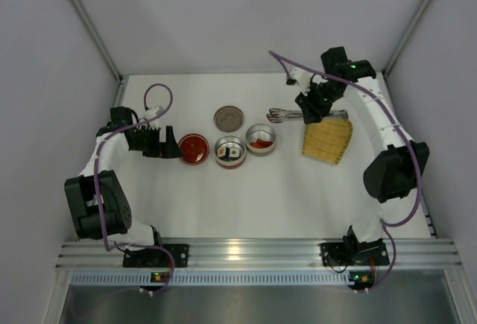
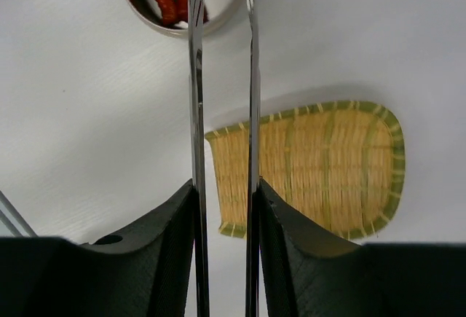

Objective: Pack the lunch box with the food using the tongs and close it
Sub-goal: Place the fake food in the packing box, then place the clamp at the center of the board.

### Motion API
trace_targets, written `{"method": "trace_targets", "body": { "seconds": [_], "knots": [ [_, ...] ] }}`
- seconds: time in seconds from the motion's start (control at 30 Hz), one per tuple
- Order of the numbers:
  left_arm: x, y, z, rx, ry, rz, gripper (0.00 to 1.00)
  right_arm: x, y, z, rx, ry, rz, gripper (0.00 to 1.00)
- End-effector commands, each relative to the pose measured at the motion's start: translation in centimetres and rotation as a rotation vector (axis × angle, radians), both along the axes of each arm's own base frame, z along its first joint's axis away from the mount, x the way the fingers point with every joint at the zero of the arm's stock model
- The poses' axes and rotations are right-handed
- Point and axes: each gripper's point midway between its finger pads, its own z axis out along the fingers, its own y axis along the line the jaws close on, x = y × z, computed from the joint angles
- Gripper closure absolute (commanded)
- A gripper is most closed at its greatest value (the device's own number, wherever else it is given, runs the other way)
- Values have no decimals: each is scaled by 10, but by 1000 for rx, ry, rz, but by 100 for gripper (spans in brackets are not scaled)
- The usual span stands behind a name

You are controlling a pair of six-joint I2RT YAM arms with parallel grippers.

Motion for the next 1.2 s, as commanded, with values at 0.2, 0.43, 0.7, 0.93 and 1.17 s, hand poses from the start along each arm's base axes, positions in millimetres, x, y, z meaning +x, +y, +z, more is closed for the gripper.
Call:
{"method": "trace_targets", "body": {
  "seconds": [0.2, 0.43, 0.7, 0.93, 1.17],
  "knots": [
    [0, 3, 24, 21, -77, -17, 2, 9, -174, 41, 143, -170, -684, 66],
    [15, 4, 42, 17, -112, -13, 2, 13, -254, -1, 75, -185, -971, 67],
    [10, 2, 30, 7, -84, -16, 2, 38, -281, -58, 24, -141, -1116, 66],
    [9, 2, 23, 6, -71, -11, 2, 55, -269, -99, 8, -103, -1037, 62],
    [7, 4, 24, 19, -75, -13, 2, 44, -268, -134, -56, -31, -1018, 52]
  ]
}}
